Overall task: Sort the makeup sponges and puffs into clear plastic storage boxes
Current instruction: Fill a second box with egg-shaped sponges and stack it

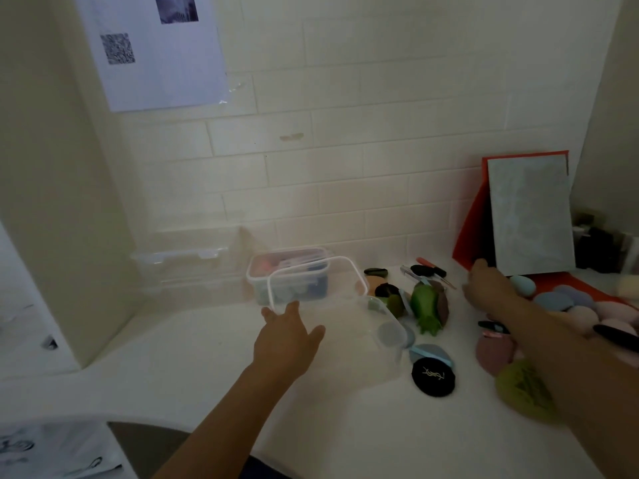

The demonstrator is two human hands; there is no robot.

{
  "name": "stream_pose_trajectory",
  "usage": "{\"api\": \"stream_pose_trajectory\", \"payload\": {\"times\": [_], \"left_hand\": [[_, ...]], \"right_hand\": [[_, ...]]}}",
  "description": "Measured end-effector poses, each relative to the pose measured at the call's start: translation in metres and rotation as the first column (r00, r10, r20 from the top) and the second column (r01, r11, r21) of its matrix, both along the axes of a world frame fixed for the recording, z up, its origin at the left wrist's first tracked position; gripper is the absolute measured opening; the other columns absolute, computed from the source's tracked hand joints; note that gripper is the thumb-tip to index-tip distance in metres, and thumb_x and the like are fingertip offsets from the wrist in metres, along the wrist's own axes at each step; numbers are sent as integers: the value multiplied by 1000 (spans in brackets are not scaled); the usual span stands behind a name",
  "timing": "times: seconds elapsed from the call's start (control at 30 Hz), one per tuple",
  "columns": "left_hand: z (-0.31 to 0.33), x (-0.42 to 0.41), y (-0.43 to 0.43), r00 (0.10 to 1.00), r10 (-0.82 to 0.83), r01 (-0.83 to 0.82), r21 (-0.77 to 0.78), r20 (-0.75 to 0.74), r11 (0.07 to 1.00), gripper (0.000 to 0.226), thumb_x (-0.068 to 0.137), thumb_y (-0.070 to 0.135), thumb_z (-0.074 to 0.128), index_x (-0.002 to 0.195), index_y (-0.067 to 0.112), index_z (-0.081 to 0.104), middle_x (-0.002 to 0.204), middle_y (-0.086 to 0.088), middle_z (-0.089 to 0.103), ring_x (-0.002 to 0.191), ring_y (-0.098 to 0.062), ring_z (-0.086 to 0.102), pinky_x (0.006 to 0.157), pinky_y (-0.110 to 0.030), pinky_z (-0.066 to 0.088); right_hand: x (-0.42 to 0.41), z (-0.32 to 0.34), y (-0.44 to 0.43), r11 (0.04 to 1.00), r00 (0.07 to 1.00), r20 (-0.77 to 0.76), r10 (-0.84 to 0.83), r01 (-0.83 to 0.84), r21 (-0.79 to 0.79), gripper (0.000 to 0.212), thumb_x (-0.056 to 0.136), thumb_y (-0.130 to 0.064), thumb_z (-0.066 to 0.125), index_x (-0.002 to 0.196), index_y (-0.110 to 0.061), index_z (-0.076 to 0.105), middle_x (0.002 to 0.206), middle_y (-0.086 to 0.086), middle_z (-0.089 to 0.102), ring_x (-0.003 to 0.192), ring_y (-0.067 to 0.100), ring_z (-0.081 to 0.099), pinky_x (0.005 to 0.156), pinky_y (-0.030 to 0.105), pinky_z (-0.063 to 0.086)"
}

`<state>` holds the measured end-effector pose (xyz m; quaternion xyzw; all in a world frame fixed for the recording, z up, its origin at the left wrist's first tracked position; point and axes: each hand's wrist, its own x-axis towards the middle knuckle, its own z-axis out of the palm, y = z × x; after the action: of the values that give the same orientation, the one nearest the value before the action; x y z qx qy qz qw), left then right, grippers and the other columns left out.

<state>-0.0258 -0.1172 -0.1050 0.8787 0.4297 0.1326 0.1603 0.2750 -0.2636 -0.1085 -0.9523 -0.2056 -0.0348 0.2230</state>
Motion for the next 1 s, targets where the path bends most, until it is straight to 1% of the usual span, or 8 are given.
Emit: {"api": "stream_pose_trajectory", "payload": {"times": [0.17, 0.33, 0.4, 0.5, 0.6, 0.73, 0.83, 1.0], "left_hand": [[2, 1, -3, 999, 9, -8, -20, 41, 1000, 59, 95, 52, 30, 145, 19, 28, 149, -21, 27, 131, -32, 40, 104, -39, 36], [9, -4, -11, 980, -26, 50, -117, 197, 992, 46, 102, 31, 19, 127, 7, 48, 135, -17, 48, 129, -39, 37, 103, -42, 36], [10, -6, -12, 922, 35, 55, -220, 386, 974, 39, 102, 25, 22, 113, 7, 55, 126, -18, 54, 122, -35, 45, 100, -36, 36], [7, -8, -14, 740, 246, 144, -505, 626, 851, 33, 100, 26, 35, 123, 12, 54, 130, -14, 54, 120, -28, 49, 106, -39, 35], [3, -14, -19, 632, 360, 237, -613, 686, 754, 34, 98, 24, 40, 130, 18, 52, 121, -9, 58, 111, -23, 54, 96, -35, 41], [4, -12, -24, 703, 249, 207, -527, 666, 824, 39, 99, 14, 29, 134, 20, 47, 123, -9, 55, 105, -21, 54, 89, -28, 45], [-1, -7, -23, 778, 95, 212, -402, 621, 891, 41, 95, 5, 36, 133, 17, 46, 120, -4, 55, 80, -1, 51, 62, -3, 41], [6, -4, -14, 830, 111, 231, -518, 547, 823, 46, 79, -8, 47, 119, 13, 54, 97, -7, 63, 80, -16, 60, 61, -22, 48]], "right_hand": [[-58, 45, 4, 957, 980, -32, 198, -186, 222, 45, 92, -22, 57, 129, 1, 45, 129, 21, 49, 111, 33, 53, 86, 33, 43], [-158, 75, 14, 735, 788, 6, 616, -577, 355, 31, 82, -22, 71, 112, -23, 63, 105, -3, 56, 82, 7, 55, 61, 10, 39], [-187, 66, 23, 727, 767, 9, 642, -612, 313, 29, 79, -22, 74, 106, -26, 64, 97, -4, 50, 78, 7, 51, 55, 9, 34], [-213, 47, 36, 751, 753, -117, 648, -607, 259, 31, 81, -20, 73, 110, -22, 63, 94, -5, 58, 72, 4, 53, 50, 12, 36], [-226, 39, 48, 789, 770, -172, 614, -603, 116, 33, 84, -18, 69, 116, -15, 62, 110, 4, 65, 92, 16, 63, 72, 23, 52], [-231, 35, 70, 791, 790, -90, 606, -611, -39, 27, 85, -18, 66, 110, -8, 69, 109, 8, 68, 98, 20, 64, 92, 27, 47], [-229, 30, 85, 789, 798, -56, 600, -601, -127, 25, 87, -19, 64, 109, -7, 68, 110, 10, 67, 90, 20, 60, 93, 27, 43], [-224, 26, 84, 803, 809, -34, 587, -587, -100, 28, 84, -7, 65, 112, -8, 67, 108, 12, 66, 98, 25, 64, 90, 29, 47]]}}
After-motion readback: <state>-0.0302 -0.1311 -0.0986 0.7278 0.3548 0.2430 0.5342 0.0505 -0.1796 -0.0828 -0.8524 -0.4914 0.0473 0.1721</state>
